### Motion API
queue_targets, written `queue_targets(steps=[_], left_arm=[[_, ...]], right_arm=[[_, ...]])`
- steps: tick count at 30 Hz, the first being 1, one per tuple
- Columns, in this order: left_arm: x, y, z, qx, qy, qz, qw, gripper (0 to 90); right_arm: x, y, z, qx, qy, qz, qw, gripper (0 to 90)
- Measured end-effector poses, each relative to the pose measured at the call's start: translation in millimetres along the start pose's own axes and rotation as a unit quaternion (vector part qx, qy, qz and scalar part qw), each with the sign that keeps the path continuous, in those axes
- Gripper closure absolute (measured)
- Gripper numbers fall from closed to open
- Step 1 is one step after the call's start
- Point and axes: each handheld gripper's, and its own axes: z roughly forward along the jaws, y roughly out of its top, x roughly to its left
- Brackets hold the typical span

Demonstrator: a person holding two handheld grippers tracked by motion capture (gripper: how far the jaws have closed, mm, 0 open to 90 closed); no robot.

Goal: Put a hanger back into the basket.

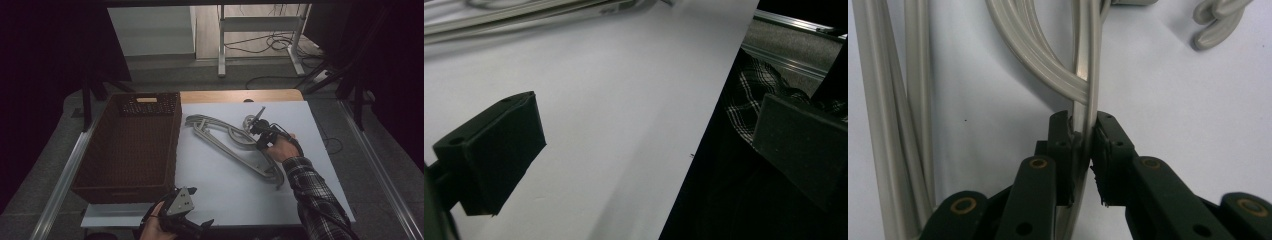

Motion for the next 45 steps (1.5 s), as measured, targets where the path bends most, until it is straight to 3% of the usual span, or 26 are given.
queue_targets(steps=[12, 25, 34, 38, 45], left_arm=[[-0.7, 0.2, 1.6, 0.003, -0.002, 0.001, 1.0, 0.5], [-1.0, 0.4, 2.5, 0.005, -0.004, 0.0, 1.0, 0.5], [-2.1, 1.3, 3.2, 0.003, -0.008, -0.003, 1.0, 0.6], [-1.6, 2.2, 2.3, 0.001, -0.013, -0.009, 0.9999, 0.8], [4.7, 5.3, -6.1, -0.007, -0.022, -0.028, 0.9993, 1.5]], right_arm=[[-3.2, -2.6, -14.7, -0.011, 0.013, 0.016, 0.9997, 81.6], [-6.8, -7.2, -37.6, -0.046, 0.027, 0.021, 0.9983, 82.0], [-10.2, -20.9, -47.7, -0.072, 0.04, 0.021, 0.9964, 82.1], [-13.5, -26.8, -51.8, -0.087, 0.05, 0.029, 0.9946, 82.1], [-12.8, -36.7, -65.6, -0.107, 0.05, 0.021, 0.9928, 82.0]])
